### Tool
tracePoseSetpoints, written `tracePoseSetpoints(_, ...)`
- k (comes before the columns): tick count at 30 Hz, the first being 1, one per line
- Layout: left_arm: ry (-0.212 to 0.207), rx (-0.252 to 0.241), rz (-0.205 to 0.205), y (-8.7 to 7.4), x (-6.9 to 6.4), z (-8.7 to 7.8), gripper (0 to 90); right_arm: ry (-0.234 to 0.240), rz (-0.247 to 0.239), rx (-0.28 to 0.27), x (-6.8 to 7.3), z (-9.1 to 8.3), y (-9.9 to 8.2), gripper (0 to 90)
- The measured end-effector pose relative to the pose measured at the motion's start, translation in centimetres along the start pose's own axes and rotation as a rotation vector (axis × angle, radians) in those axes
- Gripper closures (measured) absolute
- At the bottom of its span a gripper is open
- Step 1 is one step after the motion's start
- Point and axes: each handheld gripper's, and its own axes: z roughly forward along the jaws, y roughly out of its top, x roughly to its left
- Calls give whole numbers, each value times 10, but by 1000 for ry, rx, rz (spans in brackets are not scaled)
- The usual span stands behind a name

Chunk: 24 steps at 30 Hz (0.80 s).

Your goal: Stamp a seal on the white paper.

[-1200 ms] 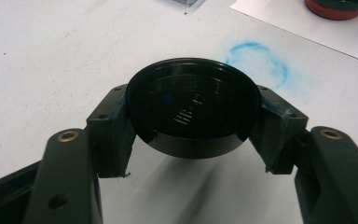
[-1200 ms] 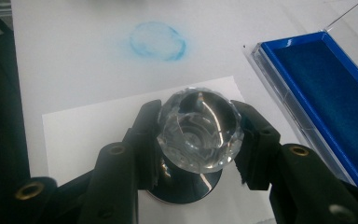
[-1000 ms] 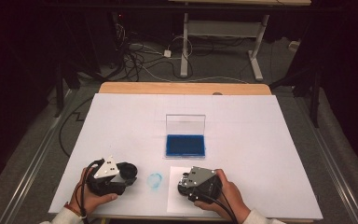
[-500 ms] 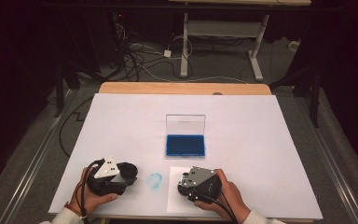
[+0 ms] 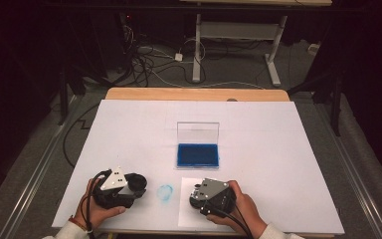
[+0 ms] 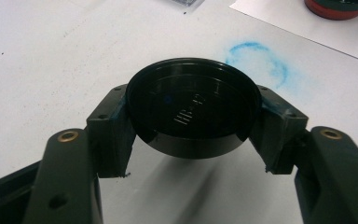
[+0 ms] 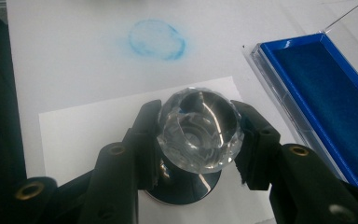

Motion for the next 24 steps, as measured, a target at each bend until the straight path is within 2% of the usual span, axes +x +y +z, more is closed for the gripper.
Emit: tracePoseSetpoints(24, 2, -5, -3, 0, 0, -2, 365, 6, 12, -3, -2, -1, -2, 572)
